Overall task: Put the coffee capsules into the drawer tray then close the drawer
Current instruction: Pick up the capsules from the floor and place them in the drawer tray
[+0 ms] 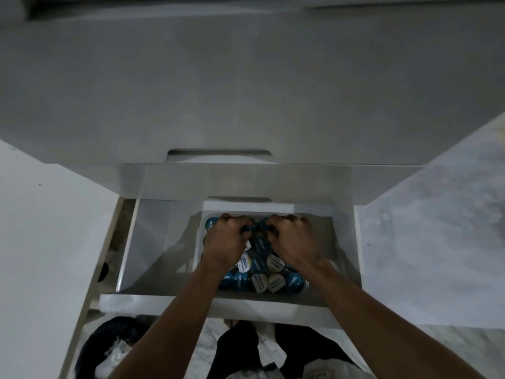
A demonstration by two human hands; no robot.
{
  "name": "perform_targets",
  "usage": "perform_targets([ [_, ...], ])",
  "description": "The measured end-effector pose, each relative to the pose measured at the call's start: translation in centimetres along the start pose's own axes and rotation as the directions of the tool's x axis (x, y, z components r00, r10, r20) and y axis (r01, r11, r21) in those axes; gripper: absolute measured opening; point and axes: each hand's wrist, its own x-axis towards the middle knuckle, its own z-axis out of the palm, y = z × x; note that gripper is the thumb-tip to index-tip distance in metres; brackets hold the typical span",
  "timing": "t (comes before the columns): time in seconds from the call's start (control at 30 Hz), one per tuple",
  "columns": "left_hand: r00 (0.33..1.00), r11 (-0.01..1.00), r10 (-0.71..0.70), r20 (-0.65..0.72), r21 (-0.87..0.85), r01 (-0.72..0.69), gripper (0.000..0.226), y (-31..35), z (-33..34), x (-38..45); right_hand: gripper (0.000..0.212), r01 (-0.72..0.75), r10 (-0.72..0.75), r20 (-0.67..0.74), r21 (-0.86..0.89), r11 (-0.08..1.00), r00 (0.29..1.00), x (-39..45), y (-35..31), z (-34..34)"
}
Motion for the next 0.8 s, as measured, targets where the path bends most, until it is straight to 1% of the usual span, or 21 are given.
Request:
perform_targets([
  [0.07,1.000,1.000,0.013,-0.007,0.001,-0.013,0.022,0.0,0.1,-0.1,0.021,0.009,-0.009,-0.005,-0.009,1.000,1.000,0.0,0.2,0.1],
  [0.23,0.993,0.996,0.094,-0.076,0.004,-0.094,0.016,-0.3,-0.1,0.2,0.014,0.027,-0.028,-0.012,-0.012,1.000,1.000,0.1,0.2,0.0],
  [0.47,0.986,0.987,0.156,-0.063,0.048,-0.153,0.013,-0.8,0.2,-0.1,0.015,0.022,-0.022,0.039,-0.002,1.000,0.999,-0.1,0.5,-0.2],
  [0.67,0.993,0.995,0.102,-0.067,0.023,-0.101,0.015,-1.2,0.5,0.0,0.019,0.021,-0.021,0.045,0.003,1.000,0.999,0.0,0.4,-0.3],
  [0.8,0.991,0.992,0.121,-0.064,0.049,-0.118,0.013,-1.2,0.5,0.0,0.020,0.012,-0.012,0.060,-0.002,1.000,0.998,0.1,0.5,-0.2],
])
